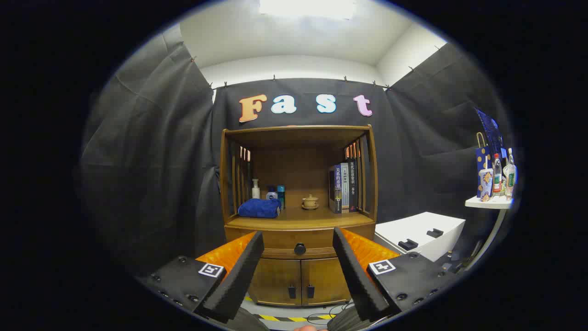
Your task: Pull open the drawer, take out the items inside it, and place them on the countertop above the cabinet.
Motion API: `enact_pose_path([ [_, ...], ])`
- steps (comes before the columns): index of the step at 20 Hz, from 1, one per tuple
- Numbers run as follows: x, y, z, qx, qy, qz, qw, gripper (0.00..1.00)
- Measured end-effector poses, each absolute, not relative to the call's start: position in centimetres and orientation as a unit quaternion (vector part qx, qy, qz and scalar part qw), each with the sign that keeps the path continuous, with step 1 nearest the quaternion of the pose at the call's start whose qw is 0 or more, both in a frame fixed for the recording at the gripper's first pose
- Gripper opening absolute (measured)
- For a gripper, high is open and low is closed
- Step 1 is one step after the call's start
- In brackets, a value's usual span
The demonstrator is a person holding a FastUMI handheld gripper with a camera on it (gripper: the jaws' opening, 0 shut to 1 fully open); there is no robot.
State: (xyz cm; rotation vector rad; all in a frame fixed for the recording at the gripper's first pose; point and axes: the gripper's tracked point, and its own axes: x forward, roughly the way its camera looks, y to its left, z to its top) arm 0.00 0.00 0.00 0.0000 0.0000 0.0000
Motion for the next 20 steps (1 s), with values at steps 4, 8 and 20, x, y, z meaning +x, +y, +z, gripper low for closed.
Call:
enact_pose_path([
  [4, -0.28, 0.16, 0.13, 0.001, -0.006, 0.001, 1.000, 0.99],
  [8, -0.32, -0.23, -0.07, 0.002, -0.005, -0.004, 1.000, 0.99],
  [20, -0.38, 0.00, 0.04, 0.002, -0.006, -0.005, 1.000, 0.99],
])
